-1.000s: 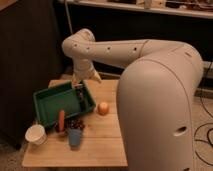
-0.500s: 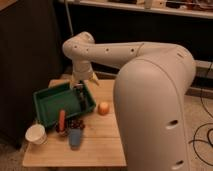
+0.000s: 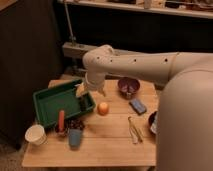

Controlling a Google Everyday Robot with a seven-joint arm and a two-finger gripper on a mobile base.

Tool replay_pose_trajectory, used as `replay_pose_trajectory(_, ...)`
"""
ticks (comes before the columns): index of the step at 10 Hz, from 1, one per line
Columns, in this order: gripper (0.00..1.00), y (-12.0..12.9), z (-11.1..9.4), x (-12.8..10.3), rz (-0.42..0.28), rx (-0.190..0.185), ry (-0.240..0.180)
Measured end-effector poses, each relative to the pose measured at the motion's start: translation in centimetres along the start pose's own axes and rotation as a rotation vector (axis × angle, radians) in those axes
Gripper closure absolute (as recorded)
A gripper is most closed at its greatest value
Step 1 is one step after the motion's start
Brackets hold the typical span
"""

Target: Place grapes in purple bowl

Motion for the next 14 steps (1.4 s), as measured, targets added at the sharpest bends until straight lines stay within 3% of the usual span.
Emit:
replay_pose_trajectory(3,0.2,-0.2,-0.5,4.6,0.002,-0.063,0.01)
replay_pose_trajectory(7,0.2,1.5,1.5,8.0,-0.036,-0.171,0.055)
replay_pose_trajectory(8,0.2,2.0,2.1,8.3,-0.052,-0.228,0.06)
replay_pose_trajectory(9,0.2,1.4,3.2,8.4,-0.052,-0.342,0.061)
replay_pose_trajectory(11,0.2,1.6,4.9,8.3,-0.064,-0.454,0.051)
replay_pose_trajectory(14,0.2,3.3,7.5,7.0,-0.072,-0.438,0.082)
